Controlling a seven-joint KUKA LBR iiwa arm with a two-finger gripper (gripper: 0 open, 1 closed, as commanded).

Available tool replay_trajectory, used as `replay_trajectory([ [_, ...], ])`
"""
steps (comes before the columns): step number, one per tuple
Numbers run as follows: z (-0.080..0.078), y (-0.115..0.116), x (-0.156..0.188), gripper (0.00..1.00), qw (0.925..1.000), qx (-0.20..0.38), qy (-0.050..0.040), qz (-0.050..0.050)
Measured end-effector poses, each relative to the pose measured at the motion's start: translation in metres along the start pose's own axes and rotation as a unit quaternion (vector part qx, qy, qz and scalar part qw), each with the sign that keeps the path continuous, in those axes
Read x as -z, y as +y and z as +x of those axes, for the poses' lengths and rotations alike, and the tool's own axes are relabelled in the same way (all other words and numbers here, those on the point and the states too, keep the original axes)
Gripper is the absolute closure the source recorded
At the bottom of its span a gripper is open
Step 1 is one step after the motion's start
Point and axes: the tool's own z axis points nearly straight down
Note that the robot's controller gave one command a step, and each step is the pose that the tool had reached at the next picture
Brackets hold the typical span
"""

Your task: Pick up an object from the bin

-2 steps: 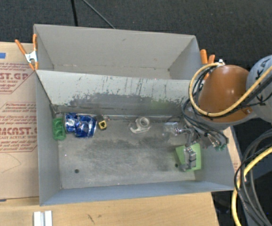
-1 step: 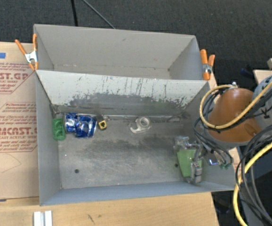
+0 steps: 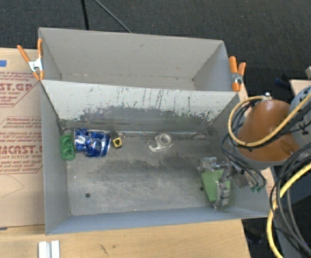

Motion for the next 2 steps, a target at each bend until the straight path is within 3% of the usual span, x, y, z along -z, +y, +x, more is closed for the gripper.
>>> replay_trajectory([
  [1, -0.043, -0.003, -0.007, 1.0, 0.981, 0.194, 0.0058, -0.004],
  [2, -0.007, 0.015, 0.168, 1.0, 0.9778, 0.21, -0.0005, 0.001],
])
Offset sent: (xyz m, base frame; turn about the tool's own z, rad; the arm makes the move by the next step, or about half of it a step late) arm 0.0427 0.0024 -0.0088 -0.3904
